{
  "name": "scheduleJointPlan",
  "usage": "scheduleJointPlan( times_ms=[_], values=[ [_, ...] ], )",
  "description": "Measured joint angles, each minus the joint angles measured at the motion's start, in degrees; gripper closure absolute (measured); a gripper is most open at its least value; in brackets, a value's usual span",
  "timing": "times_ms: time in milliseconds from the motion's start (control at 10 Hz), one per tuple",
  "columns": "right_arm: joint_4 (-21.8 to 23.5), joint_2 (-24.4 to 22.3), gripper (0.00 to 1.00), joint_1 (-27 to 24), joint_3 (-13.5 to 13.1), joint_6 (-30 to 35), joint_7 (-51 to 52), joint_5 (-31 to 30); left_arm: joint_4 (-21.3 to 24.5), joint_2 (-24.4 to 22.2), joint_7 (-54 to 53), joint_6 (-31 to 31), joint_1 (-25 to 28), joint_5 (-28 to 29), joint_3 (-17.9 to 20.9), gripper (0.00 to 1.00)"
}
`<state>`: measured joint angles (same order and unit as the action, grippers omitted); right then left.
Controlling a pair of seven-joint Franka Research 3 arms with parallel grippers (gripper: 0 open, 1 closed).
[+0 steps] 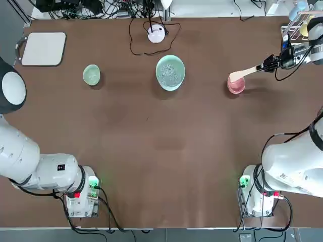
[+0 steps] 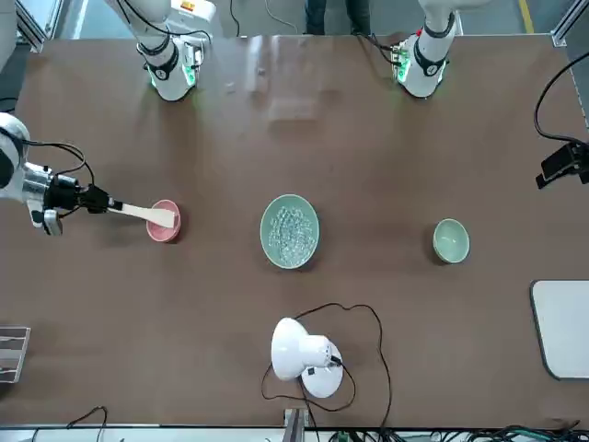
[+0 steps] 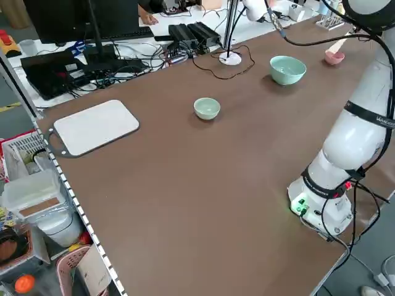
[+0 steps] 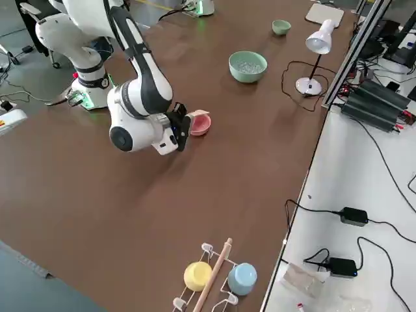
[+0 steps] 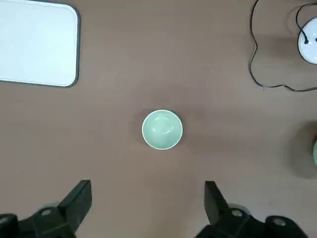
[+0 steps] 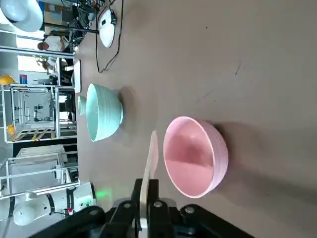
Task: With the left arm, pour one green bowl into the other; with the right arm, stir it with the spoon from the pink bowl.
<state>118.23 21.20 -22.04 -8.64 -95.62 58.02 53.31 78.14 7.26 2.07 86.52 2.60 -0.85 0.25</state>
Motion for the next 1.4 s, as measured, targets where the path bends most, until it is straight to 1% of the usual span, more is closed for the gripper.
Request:
scheduleJointPlan(
  times_ms=[300, 700, 1400],
  values=[
    [0.0, 1.33, 0.94, -1.38, 0.0, 0.38, -0.38, 0.58, 0.0, 0.0, 0.0, -0.05, 0.05, 0.0, 0.01, 0.0],
    [-0.02, 1.38, 0.94, -2.54, -0.01, 0.39, -4.0, 0.66, 0.01, 0.0, 0.0, -0.11, 0.06, 0.0, 0.01, 0.0],
    [-0.01, 3.28, 0.94, -2.66, 0.04, 0.39, -4.54, 1.81, 0.08, 0.03, 0.0, -0.13, 0.26, 0.0, 0.14, 0.0]
  ],
)
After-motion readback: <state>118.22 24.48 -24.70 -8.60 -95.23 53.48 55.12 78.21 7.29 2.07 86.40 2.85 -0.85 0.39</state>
